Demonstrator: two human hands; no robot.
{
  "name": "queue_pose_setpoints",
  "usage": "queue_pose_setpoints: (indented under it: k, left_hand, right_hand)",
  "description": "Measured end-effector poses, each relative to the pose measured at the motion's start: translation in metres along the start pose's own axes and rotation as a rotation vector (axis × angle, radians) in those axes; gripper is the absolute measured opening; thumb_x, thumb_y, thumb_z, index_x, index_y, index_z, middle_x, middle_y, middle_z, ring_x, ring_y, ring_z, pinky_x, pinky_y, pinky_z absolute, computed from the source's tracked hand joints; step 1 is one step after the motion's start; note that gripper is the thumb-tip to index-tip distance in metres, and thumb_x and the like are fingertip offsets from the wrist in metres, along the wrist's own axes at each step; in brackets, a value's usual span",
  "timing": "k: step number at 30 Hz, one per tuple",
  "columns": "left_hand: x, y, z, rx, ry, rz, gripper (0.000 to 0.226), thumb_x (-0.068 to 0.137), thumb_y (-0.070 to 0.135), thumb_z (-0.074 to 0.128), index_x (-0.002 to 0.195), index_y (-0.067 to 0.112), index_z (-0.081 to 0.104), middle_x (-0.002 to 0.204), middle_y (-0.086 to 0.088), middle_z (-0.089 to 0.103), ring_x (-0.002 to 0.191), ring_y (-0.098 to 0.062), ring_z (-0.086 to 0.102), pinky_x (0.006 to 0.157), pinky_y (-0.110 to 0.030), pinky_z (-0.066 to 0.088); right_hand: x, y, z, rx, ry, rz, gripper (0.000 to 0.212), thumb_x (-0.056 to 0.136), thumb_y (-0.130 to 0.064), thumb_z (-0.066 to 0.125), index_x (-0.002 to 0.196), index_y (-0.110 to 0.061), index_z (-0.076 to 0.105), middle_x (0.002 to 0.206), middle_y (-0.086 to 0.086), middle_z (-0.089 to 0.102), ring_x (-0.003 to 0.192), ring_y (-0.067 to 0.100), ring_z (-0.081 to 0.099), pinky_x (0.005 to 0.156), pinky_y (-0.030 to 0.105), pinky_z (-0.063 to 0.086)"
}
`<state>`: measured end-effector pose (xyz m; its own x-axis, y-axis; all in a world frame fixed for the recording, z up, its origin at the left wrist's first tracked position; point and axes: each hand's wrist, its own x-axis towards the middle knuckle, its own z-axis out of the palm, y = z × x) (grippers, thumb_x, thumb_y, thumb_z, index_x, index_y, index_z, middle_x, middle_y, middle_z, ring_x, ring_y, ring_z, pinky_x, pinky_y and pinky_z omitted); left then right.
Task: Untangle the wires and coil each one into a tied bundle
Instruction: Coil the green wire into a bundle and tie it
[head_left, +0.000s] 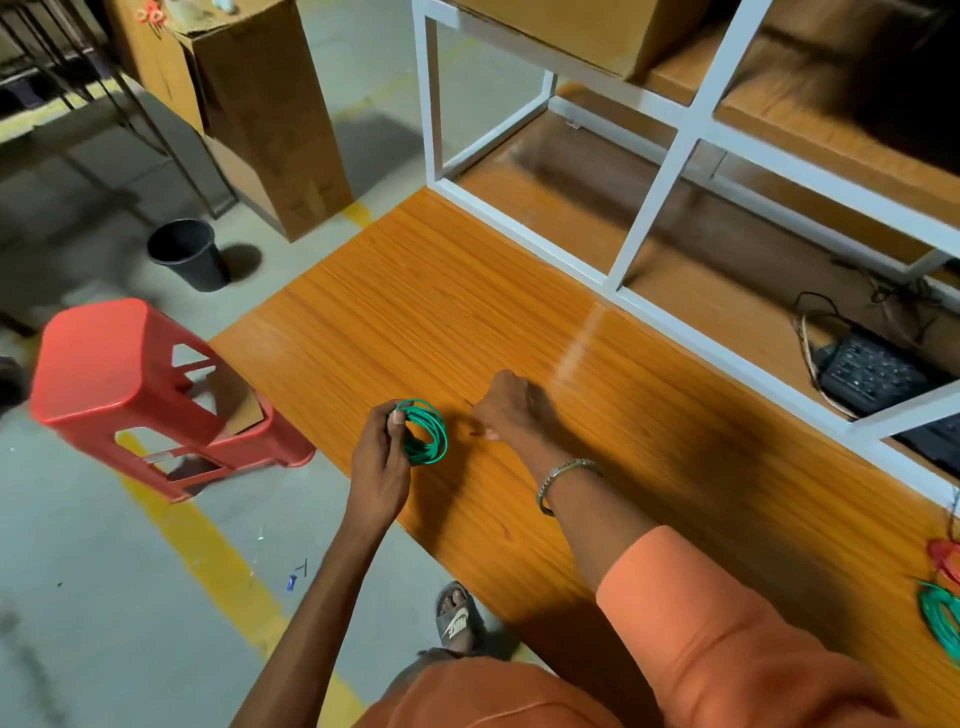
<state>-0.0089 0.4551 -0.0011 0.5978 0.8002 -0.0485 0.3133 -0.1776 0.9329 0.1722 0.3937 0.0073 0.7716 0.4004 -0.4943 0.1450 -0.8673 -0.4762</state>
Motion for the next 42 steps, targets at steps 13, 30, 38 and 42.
queue_pose_setpoints:
  k: [13,30,38,42]
  left_hand:
    - [0.027,0.029,0.037,-0.154,-0.049,-0.008,0.051,0.108,0.055,0.039,0.128,0.014,0.06,0.107,-0.005,0.068,0.1,-0.025,0.068,0.083,-0.061,0.059]
    - [-0.019,0.111,0.172,-0.12,-0.215,0.304,0.039,0.111,0.035,0.037,0.136,0.012,0.057,0.122,-0.006,0.065,0.109,-0.017,0.061,0.094,-0.029,0.048]
    - [-0.073,0.177,0.223,-0.095,-0.265,0.519,0.036,0.113,0.026,0.037,0.139,0.011,0.056,0.124,-0.002,0.06,0.111,-0.001,0.058,0.094,-0.018,0.047]
    - [-0.099,0.194,0.238,-0.076,-0.314,0.617,0.034,0.112,0.016,0.041,0.141,0.008,0.055,0.121,0.0,0.059,0.109,-0.003,0.059,0.091,-0.009,0.041]
  right_hand:
    - [-0.021,0.049,-0.015,-0.271,0.061,-0.104,0.026,0.082,-0.024,0.075,0.102,-0.007,0.073,0.11,0.019,0.073,0.105,0.037,0.07,0.075,0.037,0.057]
    - [-0.151,0.135,-0.171,1.051,-0.13,0.05,0.012,0.091,-0.005,0.067,0.1,-0.005,0.073,0.082,0.012,0.075,0.057,0.01,0.066,0.047,0.014,0.041]
    - [-0.158,0.186,-0.193,1.247,0.06,0.179,0.013,0.088,0.001,0.07,0.1,0.006,0.07,0.08,0.019,0.071,0.059,0.015,0.069,0.054,0.022,0.057]
    - [-0.162,0.205,-0.208,1.42,0.156,0.129,0.018,0.089,0.003,0.07,0.106,0.009,0.068,0.08,0.018,0.074,0.066,0.017,0.074,0.06,0.023,0.058]
